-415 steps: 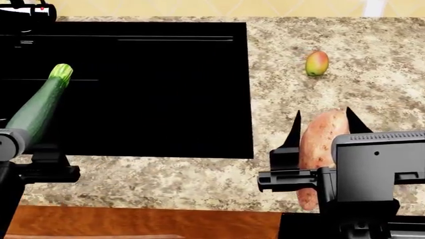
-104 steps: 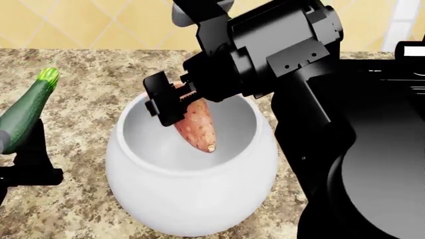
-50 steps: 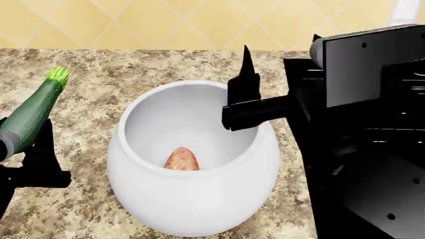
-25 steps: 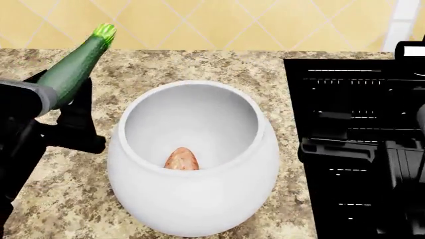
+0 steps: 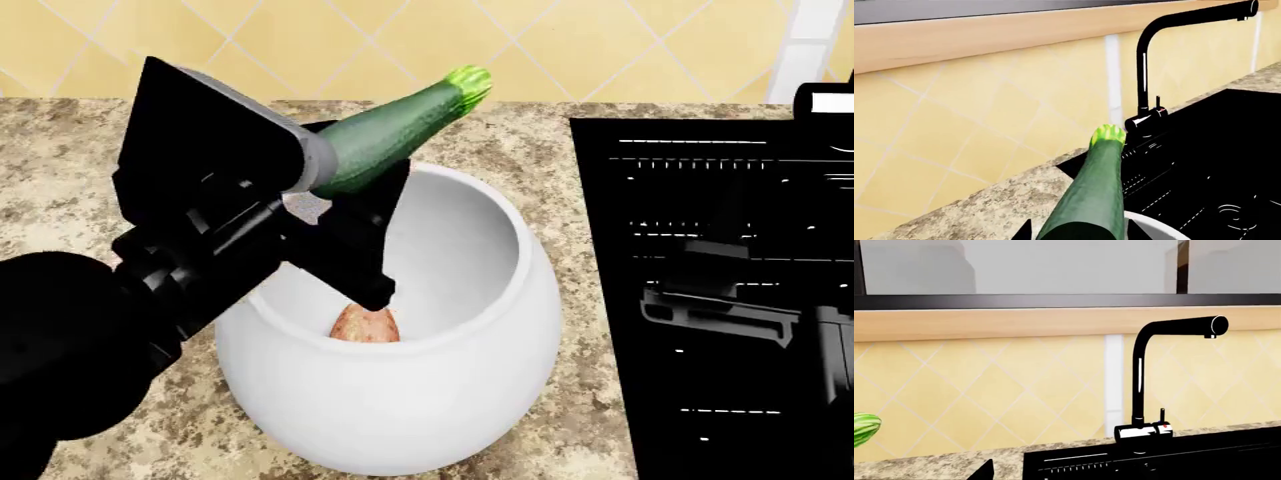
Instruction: There is a mixed pile of frozen fruits and vegetables on the counter. Locate all the frozen vegetables and place the items in a bowl on the counter. Take all the frozen fruits and defrost them in a running sink.
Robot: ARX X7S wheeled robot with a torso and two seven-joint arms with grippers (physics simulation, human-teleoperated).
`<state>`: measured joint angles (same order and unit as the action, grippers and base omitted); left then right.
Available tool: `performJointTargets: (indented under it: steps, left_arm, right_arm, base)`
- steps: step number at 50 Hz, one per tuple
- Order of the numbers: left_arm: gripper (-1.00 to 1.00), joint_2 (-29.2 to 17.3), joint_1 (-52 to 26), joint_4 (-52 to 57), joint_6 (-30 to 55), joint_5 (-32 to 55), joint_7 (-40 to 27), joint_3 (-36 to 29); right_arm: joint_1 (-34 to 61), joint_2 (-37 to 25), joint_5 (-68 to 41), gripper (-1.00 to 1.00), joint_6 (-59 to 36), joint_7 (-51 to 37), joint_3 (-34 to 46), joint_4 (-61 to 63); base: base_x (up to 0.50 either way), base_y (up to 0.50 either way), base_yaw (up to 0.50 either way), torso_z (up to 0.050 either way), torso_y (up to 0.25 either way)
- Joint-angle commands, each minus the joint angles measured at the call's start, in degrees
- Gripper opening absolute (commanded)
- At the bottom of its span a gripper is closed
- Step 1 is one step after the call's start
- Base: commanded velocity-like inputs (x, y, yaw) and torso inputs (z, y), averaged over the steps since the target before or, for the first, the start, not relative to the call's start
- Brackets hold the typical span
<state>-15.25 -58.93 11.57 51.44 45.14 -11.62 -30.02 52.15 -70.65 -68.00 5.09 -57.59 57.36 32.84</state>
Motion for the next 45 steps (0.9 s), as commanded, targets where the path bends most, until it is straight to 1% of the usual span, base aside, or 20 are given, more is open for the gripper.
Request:
performJointTargets:
  steps: [1,9,19,29,39,41,42,45]
  left_arm:
    - [-1.0,2.02,-0.49,-3.87,-0.62,-0.7,2.18,-4.05]
    - [-1.0,0.43,1.26,-2.56,-0.44,0.01,0.55,-2.79]
    - [-1.0,-1.97,4.09,5.08,2.04,3.16,-2.57,-1.26]
    - [-1.0,-4.71,6.01,7.56,2.34,4.24,-3.73,0.29]
    - [-1.0,-5.41,7.44,7.45,1.77,4.4,-4.1,0.65]
    - [-1.0,-5.1,7.73,7.81,1.6,4.07,-3.88,-0.28]
    - [-1.0,-5.62,7.64,7.66,1.74,2.52,-3.7,-1.95]
    - [-1.0,-5.98,7.93,7.86,1.53,2.71,-3.56,-1.77]
  right_arm:
    - [-0.71,-0.25,0.17,1.0,0.68,0.12,-0.08,0.14]
    - [-1.08,0.05,0.25,1.0,1.12,0.53,-0.12,-0.57]
    - [-0.94,1.0,0.26,1.0,0.58,0.94,-0.06,-1.29]
    - [-1.13,1.32,0.11,1.0,0.52,1.23,-0.08,-1.87]
    - [-1.44,1.17,0.19,1.0,0.7,1.22,-0.16,-1.77]
    - [-1.42,1.63,0.21,1.0,0.52,1.48,-0.06,-2.2]
    - [-1.32,1.66,0.29,1.0,0.3,1.62,-0.03,-2.1]
    - [-1.33,1.54,0.11,1.0,0.28,1.65,-0.1,-1.95]
  base:
    - [0.0,0.0,0.0,0.0,0.0]
    - [0.0,0.0,0.0,0.0,0.0]
    - [0.0,0.0,0.0,0.001,0.0]
    - [0.0,0.0,0.0,0.0,0.001]
    - [0.0,0.0,0.0,0.0,0.0]
    - [0.0,0.0,0.0,0.0,0.0]
    - [0.0,0.0,0.0,0.0,0.0]
    - [0.0,0.0,0.0,0.0,0.0]
